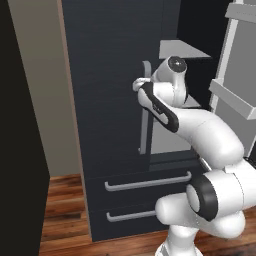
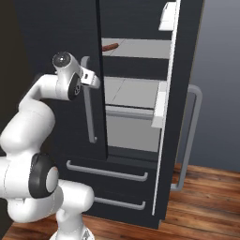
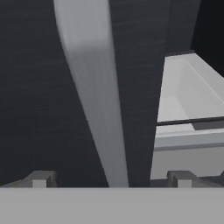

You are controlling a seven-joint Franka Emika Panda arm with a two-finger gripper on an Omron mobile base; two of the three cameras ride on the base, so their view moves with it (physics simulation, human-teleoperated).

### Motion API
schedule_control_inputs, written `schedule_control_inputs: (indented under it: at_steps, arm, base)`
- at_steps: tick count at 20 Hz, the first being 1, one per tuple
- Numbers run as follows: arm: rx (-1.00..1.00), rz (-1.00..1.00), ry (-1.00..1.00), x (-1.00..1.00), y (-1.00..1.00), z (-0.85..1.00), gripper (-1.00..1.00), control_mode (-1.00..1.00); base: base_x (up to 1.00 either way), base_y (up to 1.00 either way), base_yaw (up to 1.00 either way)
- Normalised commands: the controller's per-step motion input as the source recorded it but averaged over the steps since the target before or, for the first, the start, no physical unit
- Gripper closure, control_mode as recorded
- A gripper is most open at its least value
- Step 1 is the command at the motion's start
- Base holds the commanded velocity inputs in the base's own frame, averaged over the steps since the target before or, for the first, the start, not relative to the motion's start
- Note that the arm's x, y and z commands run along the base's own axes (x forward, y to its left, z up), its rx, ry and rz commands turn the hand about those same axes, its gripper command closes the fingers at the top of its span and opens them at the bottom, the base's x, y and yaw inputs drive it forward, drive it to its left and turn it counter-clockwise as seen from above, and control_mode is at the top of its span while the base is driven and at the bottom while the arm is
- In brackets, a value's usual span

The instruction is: Move the hot dog bun to the plate on the dining table and place the condiment next to that plate. Then navigate to the fridge and take the sausage and place it on the plate as well.

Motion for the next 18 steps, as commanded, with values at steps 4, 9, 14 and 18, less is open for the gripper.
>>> schedule_control_inputs:
  at_steps: [4,9,14,18]
  arm:
    - [0.0,0.0,0.0,0.58,0.0,-0.19,-1.0,-1.0]
    - [0.0,0.0,0.0,0.58,0.0,-0.19,-1.0,-1.0]
    - [0.0,0.0,0.0,0.5,0.02,-0.18,-1.0,-1.0]
    - [0.0,0.0,0.0,0.47,0.08,-0.2,1.0,-1.0]
  base:
    - [0.0,0.0,0.0]
    - [0.0,0.0,0.0]
    - [0.0,0.0,0.0]
    - [0.0,0.0,0.0]
